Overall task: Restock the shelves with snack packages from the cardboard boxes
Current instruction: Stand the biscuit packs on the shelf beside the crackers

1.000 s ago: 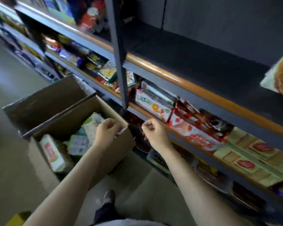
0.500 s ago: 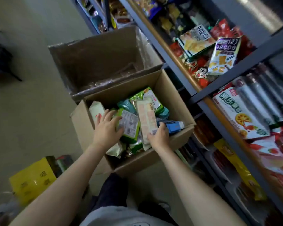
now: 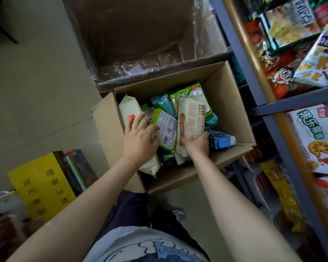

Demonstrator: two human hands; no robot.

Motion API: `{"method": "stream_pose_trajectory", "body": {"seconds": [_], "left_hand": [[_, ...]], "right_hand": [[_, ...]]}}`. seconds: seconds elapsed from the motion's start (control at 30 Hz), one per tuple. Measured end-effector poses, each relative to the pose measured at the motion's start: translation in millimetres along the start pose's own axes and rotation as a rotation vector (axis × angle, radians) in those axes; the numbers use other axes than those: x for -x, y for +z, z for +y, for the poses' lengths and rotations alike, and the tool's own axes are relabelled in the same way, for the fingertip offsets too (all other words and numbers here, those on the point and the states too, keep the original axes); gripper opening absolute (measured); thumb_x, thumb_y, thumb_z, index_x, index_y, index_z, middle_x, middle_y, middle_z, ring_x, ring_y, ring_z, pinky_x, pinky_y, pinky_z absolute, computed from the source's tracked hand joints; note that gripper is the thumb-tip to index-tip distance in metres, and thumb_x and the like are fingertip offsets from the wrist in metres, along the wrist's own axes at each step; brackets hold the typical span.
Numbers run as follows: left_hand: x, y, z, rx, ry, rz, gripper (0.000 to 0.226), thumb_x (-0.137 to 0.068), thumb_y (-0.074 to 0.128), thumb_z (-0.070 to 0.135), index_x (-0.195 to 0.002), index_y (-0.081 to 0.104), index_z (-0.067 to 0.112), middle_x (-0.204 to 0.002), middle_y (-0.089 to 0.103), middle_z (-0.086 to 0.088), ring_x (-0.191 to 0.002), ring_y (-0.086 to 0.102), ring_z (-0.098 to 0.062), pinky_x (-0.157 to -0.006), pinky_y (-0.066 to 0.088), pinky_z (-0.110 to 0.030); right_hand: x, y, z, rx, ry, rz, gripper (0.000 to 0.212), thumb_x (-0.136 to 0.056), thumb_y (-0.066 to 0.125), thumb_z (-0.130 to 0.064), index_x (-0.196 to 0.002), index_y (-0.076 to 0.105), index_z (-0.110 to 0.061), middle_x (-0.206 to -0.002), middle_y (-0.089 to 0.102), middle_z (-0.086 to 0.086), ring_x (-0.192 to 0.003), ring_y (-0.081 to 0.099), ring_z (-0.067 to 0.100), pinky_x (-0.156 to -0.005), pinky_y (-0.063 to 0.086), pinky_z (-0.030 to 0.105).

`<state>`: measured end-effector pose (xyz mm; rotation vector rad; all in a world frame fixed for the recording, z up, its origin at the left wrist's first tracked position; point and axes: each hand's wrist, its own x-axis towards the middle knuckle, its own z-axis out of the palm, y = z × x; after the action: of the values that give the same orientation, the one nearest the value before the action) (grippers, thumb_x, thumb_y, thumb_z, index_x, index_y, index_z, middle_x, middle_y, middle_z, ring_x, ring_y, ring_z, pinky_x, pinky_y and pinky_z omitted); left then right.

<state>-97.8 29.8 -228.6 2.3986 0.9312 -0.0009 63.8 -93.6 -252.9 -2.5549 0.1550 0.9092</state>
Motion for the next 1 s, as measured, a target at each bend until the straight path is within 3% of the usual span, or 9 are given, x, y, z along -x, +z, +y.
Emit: {"method": "stream_pose_trajectory", "body": {"seconds": [0.2,0.3,0.4,0.5,0.57,0.63,0.73,0.87,1.0], "left_hand": [[-9.7,-29.2,38.9,0.222,-0.158,0.021,0.033,-0.096,0.056,0.040,-0.117,0.071,0.019,-0.125,0.064,-0.004,-0.128,0.050,-0.024,-0.117,0.024,-0.046],[-10.3,-59.9,83.6,0.812,-0.314,-0.177,0.035,-0.097,0.061,0.042,-0.124,0.066,0.020,-0.118,0.067,0.005,-0.114,0.062,-0.014,-0.102,0.047,-0.035],[-8.3,-79.1,139.7,1.233,-0.340,-0.454,0.044,-0.095,0.059,0.053,-0.128,0.062,0.025,-0.122,0.071,0.002,-0.114,0.067,-0.017,-0.099,0.051,-0.040],[3.6,-85.0,202.5,1.385,-0.147,-0.613,0.064,-0.086,0.066,0.055,-0.137,0.058,0.019,-0.133,0.066,-0.014,-0.123,0.062,-0.031,-0.103,0.045,-0.051],[17.1,-87.4,247.7,1.481,-0.066,-0.641,0.064,-0.085,0.072,0.042,-0.139,0.055,0.011,-0.132,0.065,-0.021,-0.119,0.062,-0.036,-0.101,0.049,-0.051],[38.6,-92.7,294.6,1.514,-0.017,-0.615,0.054,-0.089,0.072,0.028,-0.136,0.057,0.008,-0.123,0.071,-0.016,-0.109,0.069,-0.031,-0.089,0.059,-0.041],[75.0,-88.9,358.3,1.444,0.105,-0.593,0.048,-0.087,0.074,0.019,-0.131,0.060,0.006,-0.120,0.072,-0.018,-0.104,0.071,-0.032,-0.088,0.060,-0.044],[129.5,-74.3,445.4,1.295,0.234,-0.601,0.028,-0.095,0.066,0.013,-0.122,0.065,0.005,-0.111,0.075,-0.016,-0.095,0.075,-0.028,-0.077,0.062,-0.034],[187.3,-54.9,523.7,1.193,0.344,-0.644,0.025,-0.094,0.068,0.016,-0.117,0.067,0.006,-0.104,0.077,-0.013,-0.094,0.075,-0.029,-0.076,0.062,-0.034]], "right_hand": [[52.2,-66.1,-27.9,-0.726,0.052,-0.265,0.056,-0.088,0.071,-0.035,-0.136,0.044,-0.024,-0.125,0.063,0.005,-0.106,0.065,0.022,-0.082,0.055,0.037],[85.5,-116.5,-25.0,-1.030,-0.036,-0.437,0.036,-0.097,0.054,-0.034,-0.128,0.062,-0.020,-0.121,0.070,0.009,-0.107,0.068,0.022,-0.084,0.055,0.037],[111.3,-164.9,-3.1,-1.338,-0.071,-0.527,0.030,-0.099,0.051,-0.034,-0.113,0.075,-0.023,-0.122,0.070,0.009,-0.106,0.068,0.021,-0.090,0.055,0.037],[128.7,-209.1,23.8,-1.435,-0.161,-0.566,0.081,-0.074,0.080,-0.042,-0.142,0.053,-0.008,-0.141,0.054,0.020,-0.128,0.053,0.034,-0.112,0.038,0.047],[144.3,-244.9,38.8,-1.457,-0.183,-0.600,0.076,-0.069,0.084,-0.036,-0.134,0.061,-0.004,-0.133,0.061,0.020,-0.120,0.060,0.034,-0.109,0.043,0.045],[157.2,-281.8,64.6,-1.379,-0.215,-0.538,0.051,-0.082,0.072,-0.033,-0.125,0.068,-0.006,-0.123,0.068,0.018,-0.108,0.068,0.031,-0.095,0.055,0.043],[167.9,-330.5,117.5,-1.181,-0.307,-0.168,0.028,-0.100,0.055,-0.027,-0.112,0.073,-0.011,-0.111,0.074,0.012,-0.102,0.070,0.028,-0.092,0.056,0.044],[199.6,-390.7,191.8,-0.953,-0.439,0.084,0.035,-0.095,0.057,-0.054,-0.117,0.072,-0.030,-0.116,0.073,-0.006,-0.111,0.069,0.017,-0.098,0.054,0.041],[236.4,-429.6,265.1,-0.892,-0.527,0.128,0.035,-0.092,0.065,-0.047,-0.125,0.057,-0.041,-0.109,0.072,-0.023,-0.099,0.069,-0.003,-0.079,0.053,0.013]]}}
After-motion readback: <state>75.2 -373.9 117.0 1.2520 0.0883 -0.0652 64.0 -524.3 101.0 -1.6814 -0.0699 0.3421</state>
